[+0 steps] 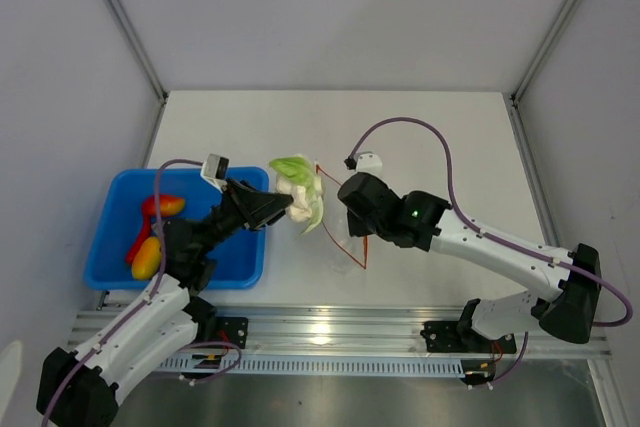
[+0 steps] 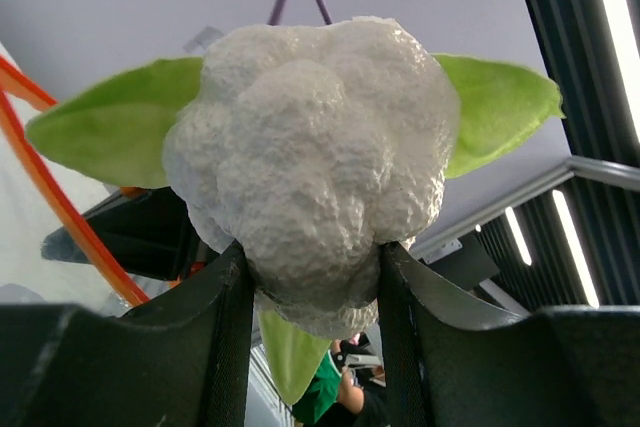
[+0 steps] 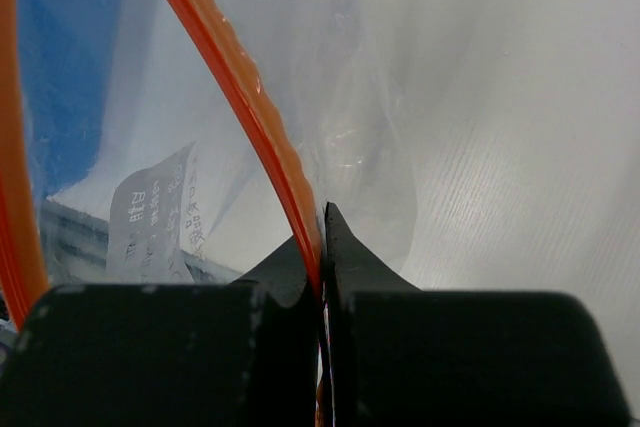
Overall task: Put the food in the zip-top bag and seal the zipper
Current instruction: Place the fake vegetable in the zipper food storage bag.
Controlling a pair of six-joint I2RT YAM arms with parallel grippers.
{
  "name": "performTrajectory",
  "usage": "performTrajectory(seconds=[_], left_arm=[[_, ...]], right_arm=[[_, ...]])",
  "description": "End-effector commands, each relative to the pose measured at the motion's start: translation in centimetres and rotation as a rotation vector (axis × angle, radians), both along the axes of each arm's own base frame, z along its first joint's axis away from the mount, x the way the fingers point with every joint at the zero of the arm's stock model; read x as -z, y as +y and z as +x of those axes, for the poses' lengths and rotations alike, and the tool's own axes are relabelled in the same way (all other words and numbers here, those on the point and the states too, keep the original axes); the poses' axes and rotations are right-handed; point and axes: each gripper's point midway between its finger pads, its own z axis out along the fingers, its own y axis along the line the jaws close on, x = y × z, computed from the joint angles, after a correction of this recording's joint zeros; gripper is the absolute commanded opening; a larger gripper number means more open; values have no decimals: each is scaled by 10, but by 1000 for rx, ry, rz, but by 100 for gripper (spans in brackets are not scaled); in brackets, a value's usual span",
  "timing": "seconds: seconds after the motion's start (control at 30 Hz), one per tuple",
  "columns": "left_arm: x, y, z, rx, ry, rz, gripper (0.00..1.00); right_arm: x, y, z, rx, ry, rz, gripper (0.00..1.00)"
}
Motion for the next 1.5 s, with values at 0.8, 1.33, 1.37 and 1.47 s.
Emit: performTrajectory(seconds=[0.8,1.33,1.37,1.47], left_arm=[[108,-25,19,-93,364,546,1],[124,-39,19,-137,455,777,1],[129,-42,18,-134,467,805,1],[128,-42,20,-183,458,868,0]], right_arm=[[-30,7,12,64,-121,69,0],[-35,29,17,28,-118,113,0],[-34,31,17,28,-116,119,0],[-28,33,17,29,-101,114,0]])
